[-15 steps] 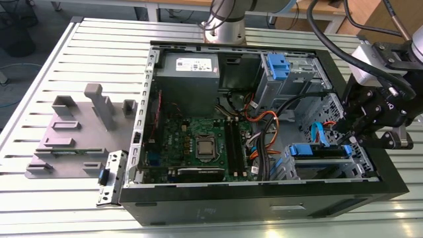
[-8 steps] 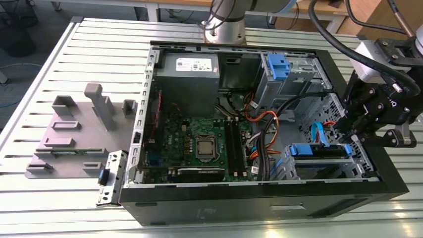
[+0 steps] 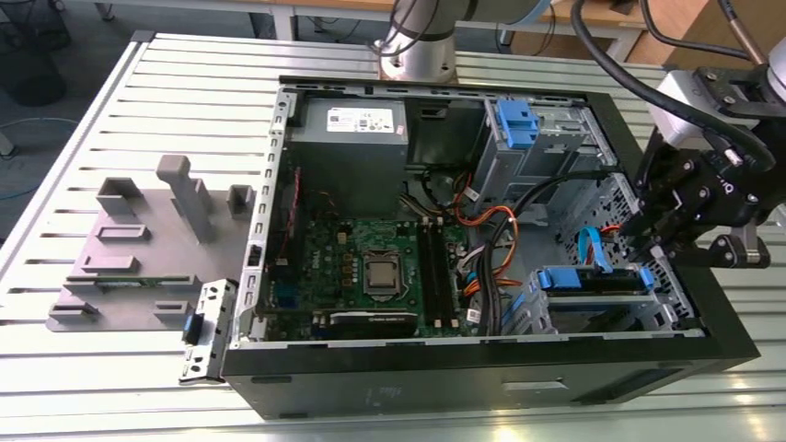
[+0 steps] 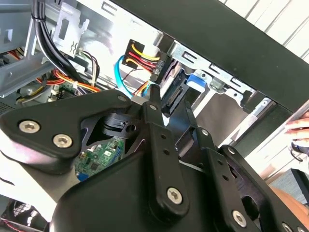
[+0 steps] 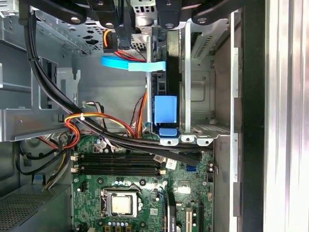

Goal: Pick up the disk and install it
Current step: 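Insert the second disk wire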

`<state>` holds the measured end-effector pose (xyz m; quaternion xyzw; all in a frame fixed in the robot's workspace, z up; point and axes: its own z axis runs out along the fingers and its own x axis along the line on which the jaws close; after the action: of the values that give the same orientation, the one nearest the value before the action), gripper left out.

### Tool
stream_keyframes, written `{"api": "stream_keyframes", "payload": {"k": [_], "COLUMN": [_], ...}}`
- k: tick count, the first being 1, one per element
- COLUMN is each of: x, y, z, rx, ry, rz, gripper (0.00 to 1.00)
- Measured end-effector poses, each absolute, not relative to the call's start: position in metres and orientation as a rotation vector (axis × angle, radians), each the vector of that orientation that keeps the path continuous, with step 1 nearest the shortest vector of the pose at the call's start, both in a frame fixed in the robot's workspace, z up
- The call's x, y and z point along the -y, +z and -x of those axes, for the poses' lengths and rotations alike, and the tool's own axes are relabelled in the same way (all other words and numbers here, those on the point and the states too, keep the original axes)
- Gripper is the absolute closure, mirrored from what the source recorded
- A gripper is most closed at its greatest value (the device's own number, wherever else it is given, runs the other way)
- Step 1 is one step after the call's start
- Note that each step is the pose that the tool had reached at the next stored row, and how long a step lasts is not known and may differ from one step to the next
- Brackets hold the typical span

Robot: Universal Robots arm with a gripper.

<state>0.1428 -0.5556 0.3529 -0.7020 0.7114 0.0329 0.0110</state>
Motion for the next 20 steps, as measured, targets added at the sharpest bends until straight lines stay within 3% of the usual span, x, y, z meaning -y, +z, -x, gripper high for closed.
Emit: {"api": "stream_keyframes", "payload": {"k": [20], "x": [0.543], "y": [0.350], "z": [-0.147], "rx": [-2.218], "ry": [0.102], "rz": [2.188], "gripper": [0.65]}}
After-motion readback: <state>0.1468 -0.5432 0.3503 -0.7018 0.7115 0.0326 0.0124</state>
